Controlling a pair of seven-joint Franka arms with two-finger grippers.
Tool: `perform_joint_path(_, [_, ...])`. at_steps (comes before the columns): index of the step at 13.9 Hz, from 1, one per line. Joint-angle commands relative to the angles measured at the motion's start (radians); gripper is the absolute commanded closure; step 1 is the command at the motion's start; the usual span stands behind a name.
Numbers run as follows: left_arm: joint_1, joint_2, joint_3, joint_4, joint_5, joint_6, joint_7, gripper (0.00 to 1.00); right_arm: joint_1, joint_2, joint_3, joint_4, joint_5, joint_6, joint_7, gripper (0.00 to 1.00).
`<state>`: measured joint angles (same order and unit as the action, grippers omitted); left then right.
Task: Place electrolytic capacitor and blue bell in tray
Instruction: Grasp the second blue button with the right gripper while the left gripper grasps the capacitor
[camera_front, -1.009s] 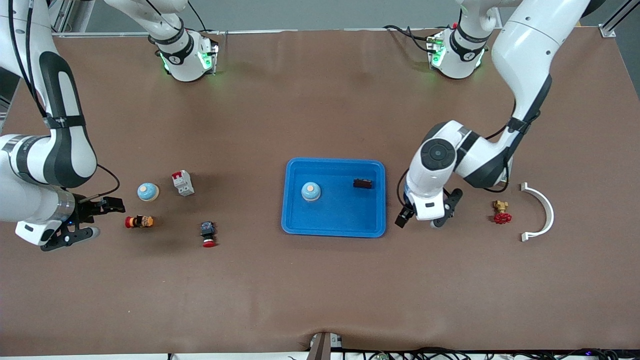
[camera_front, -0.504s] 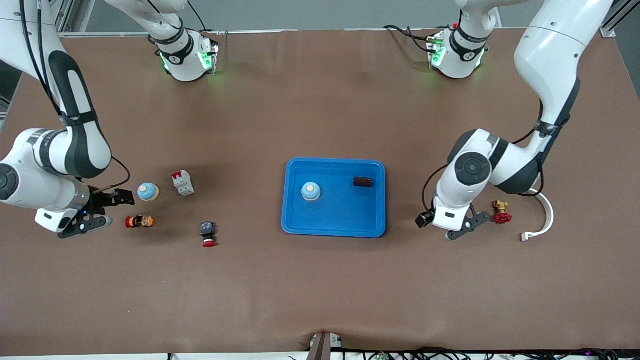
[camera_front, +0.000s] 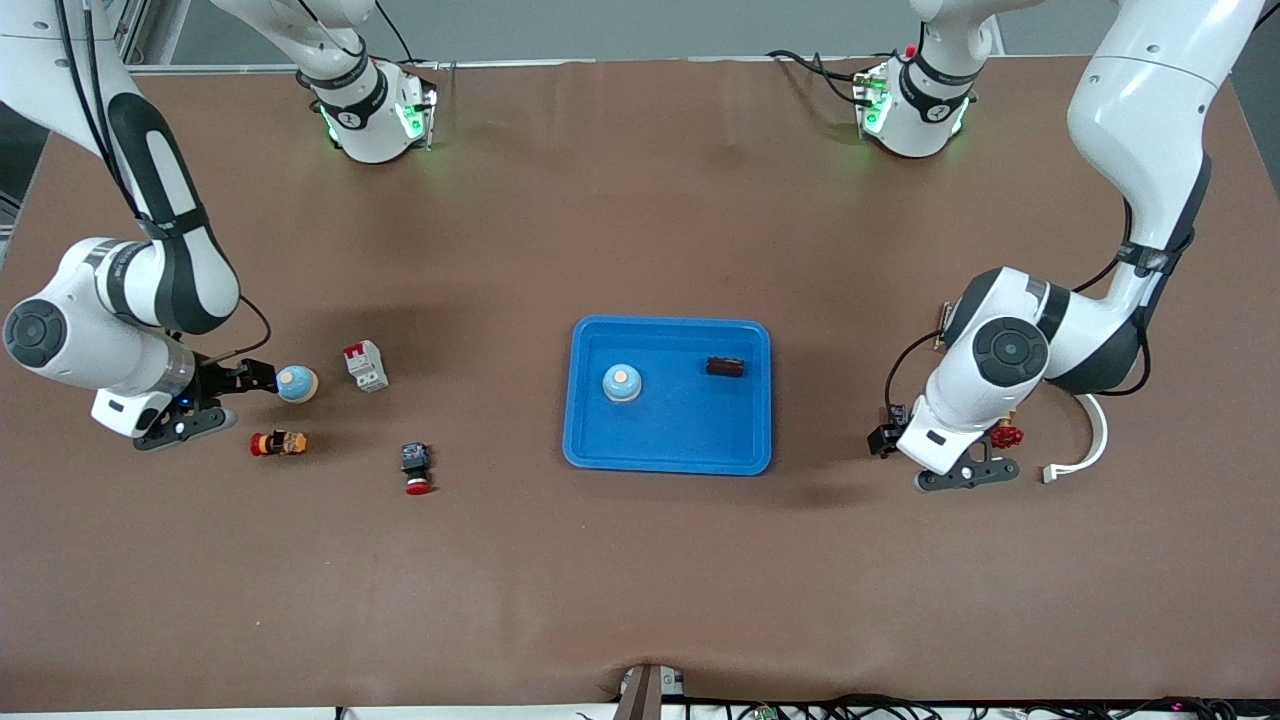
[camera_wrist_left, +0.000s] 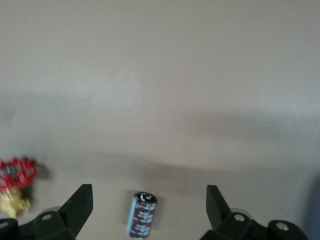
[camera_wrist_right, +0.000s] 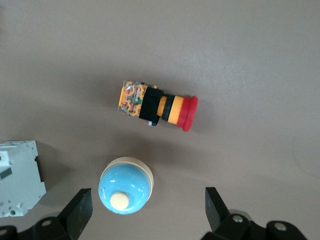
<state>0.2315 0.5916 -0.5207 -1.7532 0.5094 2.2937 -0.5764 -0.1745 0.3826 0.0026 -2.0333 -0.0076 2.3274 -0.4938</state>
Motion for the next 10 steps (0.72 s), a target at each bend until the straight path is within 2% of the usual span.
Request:
perform_joint_path(1, [0.022, -0.019, -0.015, 0.008, -0.017, -0.011, 0.198, 0.0, -0.019, -0.045, 0.019, -0.084, -0.005, 0.052, -0.011, 0.0])
perform_joint_path(2, [0.026, -0.021, -0.015, 0.005, -0.019, -0.011, 0.252, 0.0, -0.019, -0.045, 0.02, -0.091, -0.005, 0.061, -0.011, 0.0])
perform_joint_path(5, [0.054, -0.015, -0.019, -0.038, -0.023, -0.002, 0.251, 0.0, -0.017, -0.044, 0.02, -0.114, -0.003, 0.096, -0.011, 0.0])
perform_joint_path(6, [0.072, -0.009, -0.019, -0.048, -0.032, 0.021, 0.247, 0.0, -0.017, -0.039, 0.02, -0.116, -0.003, 0.099, -0.011, 0.0])
perform_joint_path(8, [0.113, -0.01, -0.028, -0.101, -0.13, 0.102, 0.245, 0.0, -0.016, -0.037, 0.02, -0.125, -0.003, 0.119, -0.011, 0.0])
perform_joint_path(10, [0.14, -0.021, -0.029, -0.156, -0.152, 0.162, 0.243, 0.0, -0.014, -0.036, 0.022, -0.153, -0.003, 0.162, -0.009, 0.0])
